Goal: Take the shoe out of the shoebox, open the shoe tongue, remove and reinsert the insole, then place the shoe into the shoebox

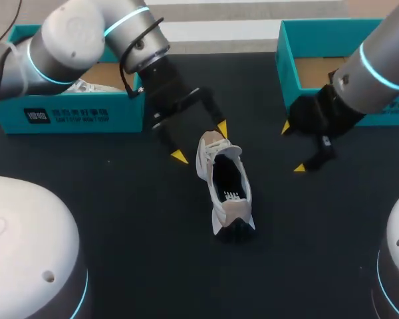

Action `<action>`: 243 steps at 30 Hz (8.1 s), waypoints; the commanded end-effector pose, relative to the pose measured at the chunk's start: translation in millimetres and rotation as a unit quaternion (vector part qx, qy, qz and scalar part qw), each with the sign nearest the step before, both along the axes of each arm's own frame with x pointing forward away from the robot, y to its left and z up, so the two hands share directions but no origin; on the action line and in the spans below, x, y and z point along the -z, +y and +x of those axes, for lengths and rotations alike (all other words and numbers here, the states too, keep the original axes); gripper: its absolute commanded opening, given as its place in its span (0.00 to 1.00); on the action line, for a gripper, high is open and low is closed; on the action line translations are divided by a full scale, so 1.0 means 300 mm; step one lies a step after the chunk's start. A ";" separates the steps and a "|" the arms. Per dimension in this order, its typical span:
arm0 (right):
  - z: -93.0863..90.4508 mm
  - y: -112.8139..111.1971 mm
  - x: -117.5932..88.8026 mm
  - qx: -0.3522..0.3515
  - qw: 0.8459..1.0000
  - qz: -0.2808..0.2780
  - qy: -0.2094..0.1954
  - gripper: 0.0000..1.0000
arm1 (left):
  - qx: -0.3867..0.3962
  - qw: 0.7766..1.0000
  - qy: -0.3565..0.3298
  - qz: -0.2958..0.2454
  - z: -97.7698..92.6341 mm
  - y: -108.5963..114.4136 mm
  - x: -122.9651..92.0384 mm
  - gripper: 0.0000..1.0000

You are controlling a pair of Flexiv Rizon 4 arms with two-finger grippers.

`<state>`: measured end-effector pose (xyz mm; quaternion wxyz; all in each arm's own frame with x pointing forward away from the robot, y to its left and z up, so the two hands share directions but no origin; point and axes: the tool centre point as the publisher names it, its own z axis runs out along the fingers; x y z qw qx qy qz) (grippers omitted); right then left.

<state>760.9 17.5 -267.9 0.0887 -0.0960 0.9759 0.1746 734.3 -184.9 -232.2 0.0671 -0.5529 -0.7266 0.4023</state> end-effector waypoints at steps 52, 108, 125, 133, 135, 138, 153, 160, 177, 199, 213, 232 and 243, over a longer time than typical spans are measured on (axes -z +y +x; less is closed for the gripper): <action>-0.048 -0.089 -0.183 0.017 1.000 -0.017 0.013 1.00 | 0.156 0.967 -0.125 0.160 -0.034 -0.108 0.065 0.00; -0.048 -0.089 -0.183 0.017 1.000 -0.017 0.013 1.00 | 0.147 0.945 -0.229 0.182 -0.055 -0.208 0.469 0.00; -0.048 -0.089 -0.183 0.017 1.000 -0.017 0.013 1.00 | 0.155 0.940 -0.236 0.190 -0.092 -0.217 0.563 0.00; -0.048 -0.089 -0.183 0.017 1.000 -0.017 0.013 1.00 | 0.149 0.918 -0.318 0.185 -0.047 -0.170 0.374 0.00; -0.048 -0.089 -0.183 0.017 1.000 -0.017 0.013 1.00 | 0.140 0.907 -0.350 0.187 -0.036 -0.167 0.336 0.00; -0.048 -0.089 -0.183 0.017 1.000 -0.017 0.013 1.00 | 0.120 0.883 -0.408 0.197 -0.022 -0.164 0.311 0.00; -0.048 -0.089 -0.183 0.017 1.000 -0.017 0.013 1.00 | 0.062 0.851 -0.469 0.227 0.064 -0.151 0.361 0.00; -0.048 -0.089 -0.183 0.017 1.000 -0.017 0.013 1.00 | 0.056 0.846 -0.475 0.236 0.061 -0.141 0.350 0.47; -0.048 -0.089 -0.183 0.017 1.000 -0.017 0.013 1.00 | 0.044 0.846 -0.464 0.260 0.060 -0.110 0.364 1.00; -0.048 -0.089 -0.183 0.017 1.000 -0.017 0.013 1.00 | 0.027 0.848 -0.457 0.265 0.079 -0.132 0.346 1.00; -0.048 -0.089 -0.183 0.017 1.000 -0.017 0.013 1.00 | 0.032 0.845 -0.454 0.282 0.090 -0.147 0.383 1.00; -0.048 -0.089 -0.183 0.017 1.000 -0.017 0.013 1.00 | 0.007 0.857 -0.449 0.254 0.112 -0.121 0.276 1.00; -0.048 -0.089 -0.183 0.017 1.000 -0.017 0.013 1.00 | -0.007 0.858 -0.449 0.250 0.183 -0.118 0.212 1.00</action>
